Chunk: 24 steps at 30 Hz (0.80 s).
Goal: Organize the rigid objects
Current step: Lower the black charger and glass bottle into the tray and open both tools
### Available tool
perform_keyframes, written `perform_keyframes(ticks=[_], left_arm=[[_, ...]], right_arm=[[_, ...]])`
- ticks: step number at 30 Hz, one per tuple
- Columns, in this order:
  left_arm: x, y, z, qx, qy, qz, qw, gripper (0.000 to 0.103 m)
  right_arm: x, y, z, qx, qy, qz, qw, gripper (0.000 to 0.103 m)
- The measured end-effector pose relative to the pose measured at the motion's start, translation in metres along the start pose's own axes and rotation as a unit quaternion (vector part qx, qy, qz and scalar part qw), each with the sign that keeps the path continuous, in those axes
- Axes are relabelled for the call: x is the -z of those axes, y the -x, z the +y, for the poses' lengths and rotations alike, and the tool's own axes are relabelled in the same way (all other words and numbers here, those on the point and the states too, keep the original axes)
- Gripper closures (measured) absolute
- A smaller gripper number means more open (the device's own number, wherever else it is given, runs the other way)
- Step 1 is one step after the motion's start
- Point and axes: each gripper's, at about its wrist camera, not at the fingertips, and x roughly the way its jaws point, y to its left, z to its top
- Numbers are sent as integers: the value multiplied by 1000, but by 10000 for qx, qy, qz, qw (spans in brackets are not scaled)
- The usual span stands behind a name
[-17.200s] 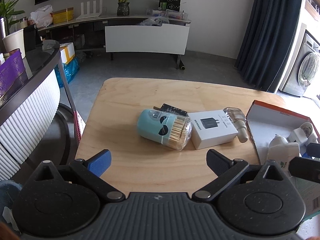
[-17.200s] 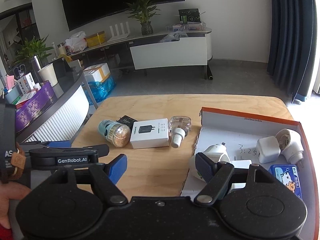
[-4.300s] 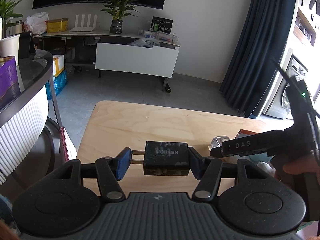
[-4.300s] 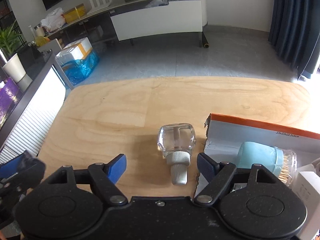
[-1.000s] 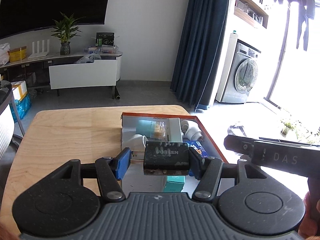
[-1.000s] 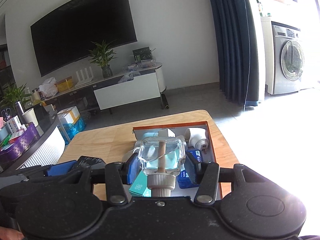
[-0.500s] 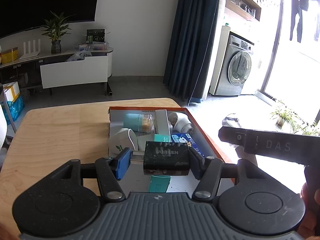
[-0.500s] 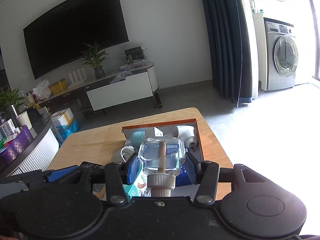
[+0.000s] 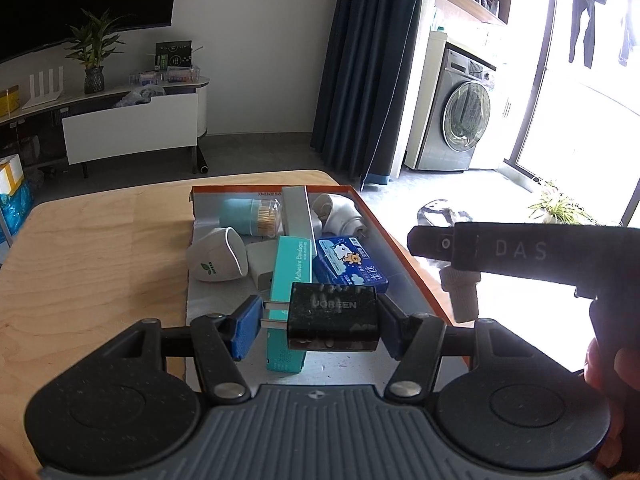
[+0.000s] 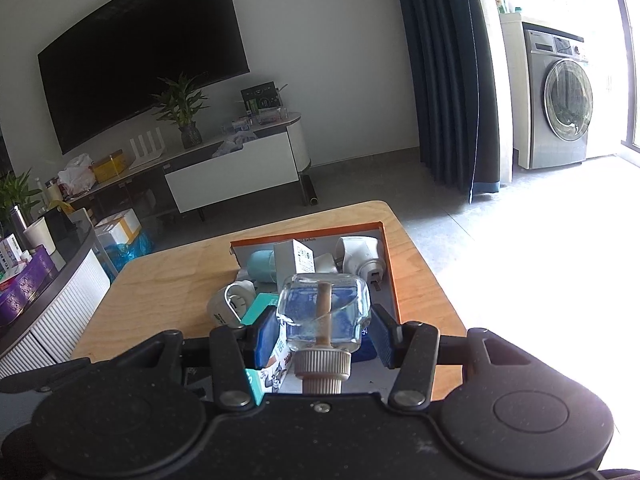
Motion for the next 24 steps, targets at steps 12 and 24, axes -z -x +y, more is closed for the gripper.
perform_keyframes(ticks=[12, 24], left_arm=[[6, -12, -3, 73, 30, 177, 9998, 42], [9, -21, -9, 130, -8, 313, 9994, 42]], right_arm=[[4, -17, -4, -12, -43, 173, 9998, 44], [7, -29, -8, -5, -78, 332, 9994, 44]])
